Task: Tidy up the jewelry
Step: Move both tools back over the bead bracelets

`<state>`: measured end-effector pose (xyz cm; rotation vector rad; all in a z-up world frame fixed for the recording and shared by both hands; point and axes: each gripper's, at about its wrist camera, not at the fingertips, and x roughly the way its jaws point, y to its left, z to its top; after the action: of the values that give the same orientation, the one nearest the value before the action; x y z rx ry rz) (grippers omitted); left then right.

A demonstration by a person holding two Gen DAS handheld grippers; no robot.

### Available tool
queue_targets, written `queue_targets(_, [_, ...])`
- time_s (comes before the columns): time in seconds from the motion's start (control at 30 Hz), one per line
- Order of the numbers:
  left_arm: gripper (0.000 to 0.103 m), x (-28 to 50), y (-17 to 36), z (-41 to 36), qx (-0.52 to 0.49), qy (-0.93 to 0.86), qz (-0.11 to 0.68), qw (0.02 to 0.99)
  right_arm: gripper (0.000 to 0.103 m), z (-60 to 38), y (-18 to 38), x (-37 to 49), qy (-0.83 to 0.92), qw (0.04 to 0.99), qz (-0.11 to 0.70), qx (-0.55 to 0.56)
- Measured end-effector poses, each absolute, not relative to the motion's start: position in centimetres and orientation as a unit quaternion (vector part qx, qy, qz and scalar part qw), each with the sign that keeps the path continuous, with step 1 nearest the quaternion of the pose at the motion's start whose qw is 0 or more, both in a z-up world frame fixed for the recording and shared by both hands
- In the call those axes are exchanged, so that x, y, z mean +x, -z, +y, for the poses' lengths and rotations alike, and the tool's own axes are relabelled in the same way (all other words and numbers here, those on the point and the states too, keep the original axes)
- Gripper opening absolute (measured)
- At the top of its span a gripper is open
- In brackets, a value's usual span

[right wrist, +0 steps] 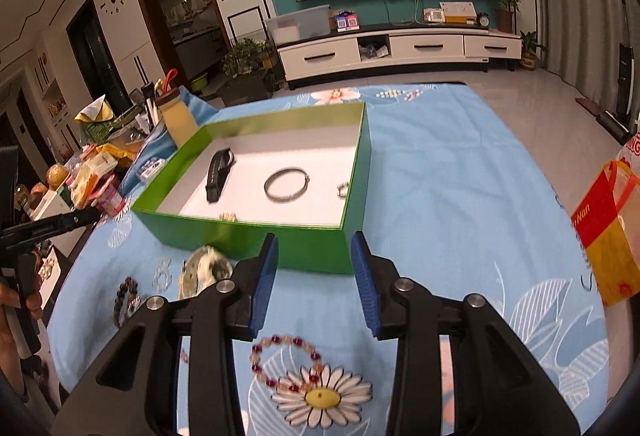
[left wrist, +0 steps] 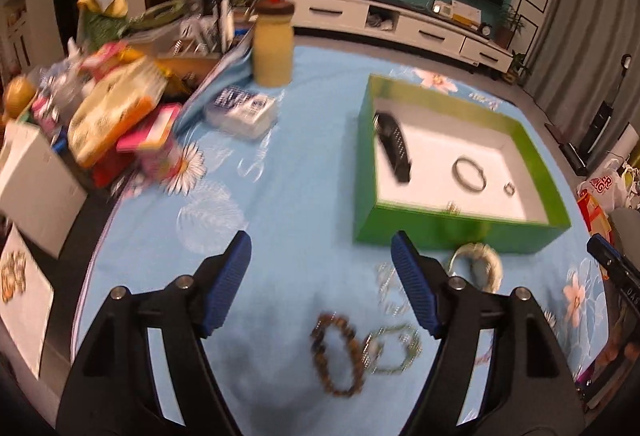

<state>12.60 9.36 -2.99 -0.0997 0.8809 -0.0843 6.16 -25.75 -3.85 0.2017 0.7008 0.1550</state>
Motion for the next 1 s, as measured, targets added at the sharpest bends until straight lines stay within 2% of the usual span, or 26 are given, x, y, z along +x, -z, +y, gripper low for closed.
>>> queue_targets(0.37, [0.074, 8.5, 6.4, 12.5, -0.072, 0.019, 0.464, 0.883, 0.038, -25.4, 5.4, 4.1, -0.083, 0.92, 0.369, 0.101])
queue_targets(1.0, [0.074, 7.0, 8.2, 10.8, -0.047, 0.029, 0.482, 0.874, 0.038, -24.7, 8.6, 2.9, -0.066, 0.902, 0.417, 0.091])
